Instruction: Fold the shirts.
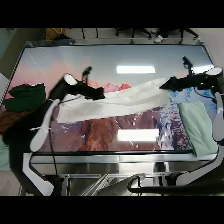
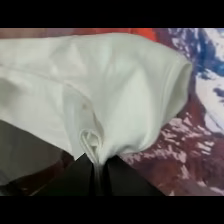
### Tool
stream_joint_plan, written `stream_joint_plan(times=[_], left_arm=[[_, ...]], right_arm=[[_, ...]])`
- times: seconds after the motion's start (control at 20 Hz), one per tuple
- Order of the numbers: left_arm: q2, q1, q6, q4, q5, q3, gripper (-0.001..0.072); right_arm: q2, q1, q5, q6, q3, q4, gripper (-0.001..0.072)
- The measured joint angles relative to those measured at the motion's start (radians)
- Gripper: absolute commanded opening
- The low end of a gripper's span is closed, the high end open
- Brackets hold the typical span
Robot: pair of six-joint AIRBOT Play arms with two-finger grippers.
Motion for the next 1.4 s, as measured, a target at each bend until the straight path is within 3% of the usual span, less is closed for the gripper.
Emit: stream_joint_plan(times=[0.35,0.65,0.75,1.0,1.2,1.4], left_arm=[[-0.287,-0.253,-0.125,-0.1,0.169,0.276,0.0019],[-0.383,-0.282,-0.206,-0.12,0.145,0.431,0.002],[-0.343,-0.245,-0.192,-0.122,0.06,0.444,0.002],[-0.11,-0.043,-0.054,-0.248,-0.251,0.455,0.0021],[0.1,0.169,0.023,-0.447,-0.435,0.455,0.0021],[0.281,0.357,0.108,-0.68,-0.515,0.393,0.0021]], right_arm=[[0.077,-0.034,0.209,0.078,0.173,0.108,0.0018],[0.086,-0.037,0.261,0.089,0.193,0.126,0.0018],[0.086,-0.037,0.267,0.095,0.195,0.131,0.0018],[0.086,-0.002,0.229,0.112,0.196,0.191,0.0018],[0.054,0.176,0.08,0.119,0.193,0.217,0.0019],[-0.057,0.486,-0.146,0.117,0.191,0.227,0.0019]])
